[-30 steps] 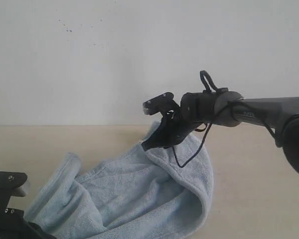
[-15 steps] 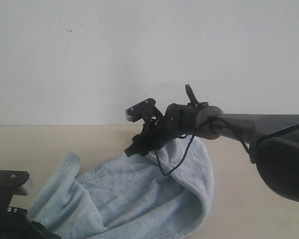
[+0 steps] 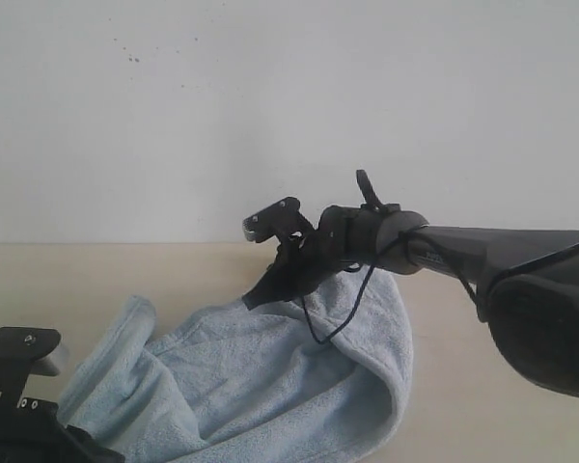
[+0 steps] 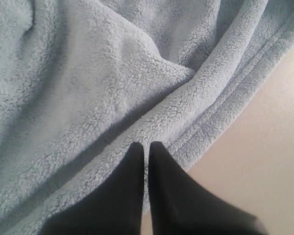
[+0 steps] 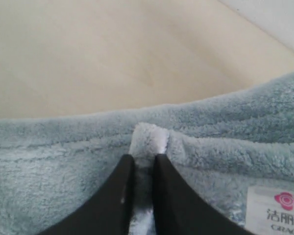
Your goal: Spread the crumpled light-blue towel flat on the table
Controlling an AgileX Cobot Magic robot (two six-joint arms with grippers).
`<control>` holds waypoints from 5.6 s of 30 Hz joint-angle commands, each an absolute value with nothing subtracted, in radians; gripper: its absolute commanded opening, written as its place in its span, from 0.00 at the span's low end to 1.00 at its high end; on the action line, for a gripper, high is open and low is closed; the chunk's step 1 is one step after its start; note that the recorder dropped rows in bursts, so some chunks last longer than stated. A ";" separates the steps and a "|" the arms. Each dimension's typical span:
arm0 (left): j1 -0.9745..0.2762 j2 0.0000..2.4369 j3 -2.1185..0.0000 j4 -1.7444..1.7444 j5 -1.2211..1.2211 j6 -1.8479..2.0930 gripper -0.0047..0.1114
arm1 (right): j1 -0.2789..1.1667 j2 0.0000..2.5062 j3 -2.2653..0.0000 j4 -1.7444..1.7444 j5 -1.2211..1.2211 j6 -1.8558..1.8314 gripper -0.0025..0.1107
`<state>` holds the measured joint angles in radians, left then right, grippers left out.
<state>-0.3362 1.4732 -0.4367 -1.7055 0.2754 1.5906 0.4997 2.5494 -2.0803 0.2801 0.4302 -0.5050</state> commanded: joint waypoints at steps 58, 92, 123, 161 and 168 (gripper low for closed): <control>-0.333 1.473 -0.439 -1.731 0.329 1.628 0.08 | 0.451 2.521 -2.073 0.322 0.597 -0.604 0.17; -0.333 1.473 -0.439 -1.744 0.360 1.662 0.08 | 0.321 2.420 -2.071 0.347 1.099 -0.626 0.47; -0.333 1.473 -0.439 -1.744 0.362 1.677 0.08 | 0.291 2.424 -2.071 0.414 1.106 -0.614 0.17; -0.333 1.473 -0.439 -1.744 0.370 1.677 0.08 | -0.358 1.667 -0.842 0.724 0.798 -0.849 0.33; -0.333 1.473 -0.439 -1.744 0.347 1.661 0.08 | -0.358 1.538 -0.770 0.849 0.727 -0.860 0.55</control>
<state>-0.3362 1.4732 -0.4367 -1.7353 0.3538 1.6683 -0.3592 1.5935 -0.7753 0.7636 0.7475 -0.8355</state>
